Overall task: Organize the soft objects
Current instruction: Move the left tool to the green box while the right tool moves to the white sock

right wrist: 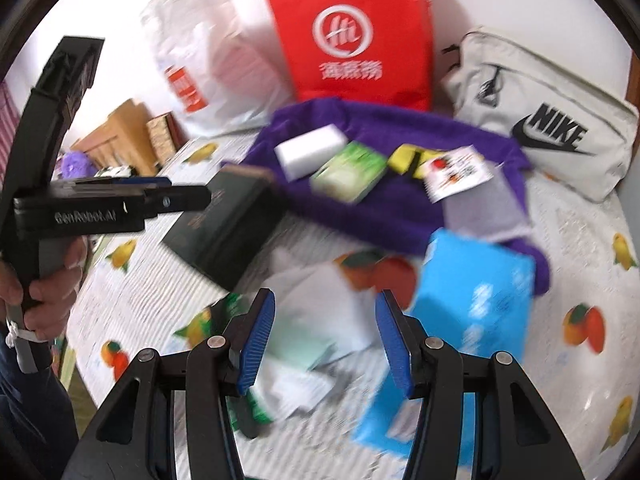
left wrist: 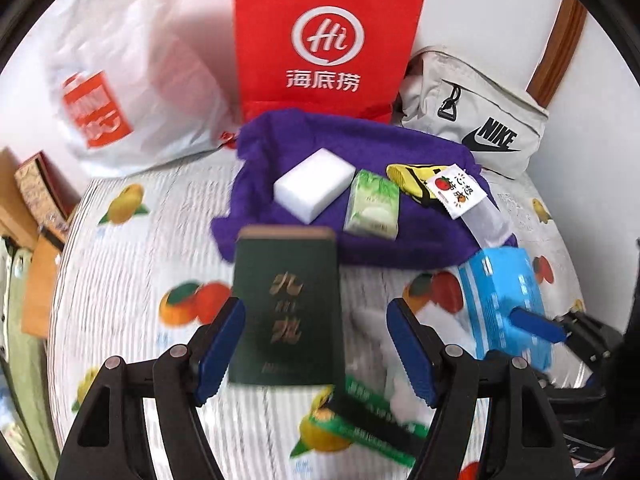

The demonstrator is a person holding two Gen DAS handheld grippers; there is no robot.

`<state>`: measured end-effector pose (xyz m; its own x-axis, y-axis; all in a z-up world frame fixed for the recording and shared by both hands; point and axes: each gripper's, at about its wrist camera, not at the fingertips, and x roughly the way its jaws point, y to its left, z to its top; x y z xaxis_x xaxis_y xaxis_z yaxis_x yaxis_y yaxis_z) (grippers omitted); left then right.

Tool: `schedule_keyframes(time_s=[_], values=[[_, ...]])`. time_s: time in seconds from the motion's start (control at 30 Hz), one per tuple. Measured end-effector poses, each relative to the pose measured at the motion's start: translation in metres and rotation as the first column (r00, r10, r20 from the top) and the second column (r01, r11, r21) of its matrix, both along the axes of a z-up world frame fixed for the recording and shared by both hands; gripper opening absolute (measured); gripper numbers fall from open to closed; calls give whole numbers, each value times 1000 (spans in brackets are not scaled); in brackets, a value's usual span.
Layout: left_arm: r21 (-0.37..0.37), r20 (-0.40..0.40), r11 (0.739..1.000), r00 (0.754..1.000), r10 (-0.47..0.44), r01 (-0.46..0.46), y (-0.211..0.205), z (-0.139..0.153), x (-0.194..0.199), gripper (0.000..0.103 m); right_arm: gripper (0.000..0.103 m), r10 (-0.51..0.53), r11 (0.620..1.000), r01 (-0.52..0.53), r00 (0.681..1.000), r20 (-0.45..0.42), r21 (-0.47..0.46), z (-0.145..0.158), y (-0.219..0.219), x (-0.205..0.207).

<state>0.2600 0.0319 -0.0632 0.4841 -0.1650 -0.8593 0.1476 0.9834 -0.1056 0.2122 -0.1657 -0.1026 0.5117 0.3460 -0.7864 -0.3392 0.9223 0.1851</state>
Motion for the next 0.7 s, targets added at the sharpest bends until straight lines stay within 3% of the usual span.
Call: schedule_keyframes(time_s=[0.27, 0.4, 0.57, 0.7], values=[[-31, -10, 999, 999, 38, -38, 29, -9, -41, 72, 52, 127, 991, -127, 992, 6, -45, -22, 46, -33], [-31, -28, 998, 998, 48, -49, 40, -20, -59, 72, 52, 141, 987, -141, 990, -5, -73, -36, 62, -33], [-39, -65, 996, 995, 72, -74, 55, -38, -75, 72, 32, 151, 977, -150, 989, -7, -151, -56, 74, -28], [-54, -95, 995, 992, 84, -90, 62, -54, -85, 72, 27, 158, 975, -157, 987, -8, -157, -65, 79, -24]])
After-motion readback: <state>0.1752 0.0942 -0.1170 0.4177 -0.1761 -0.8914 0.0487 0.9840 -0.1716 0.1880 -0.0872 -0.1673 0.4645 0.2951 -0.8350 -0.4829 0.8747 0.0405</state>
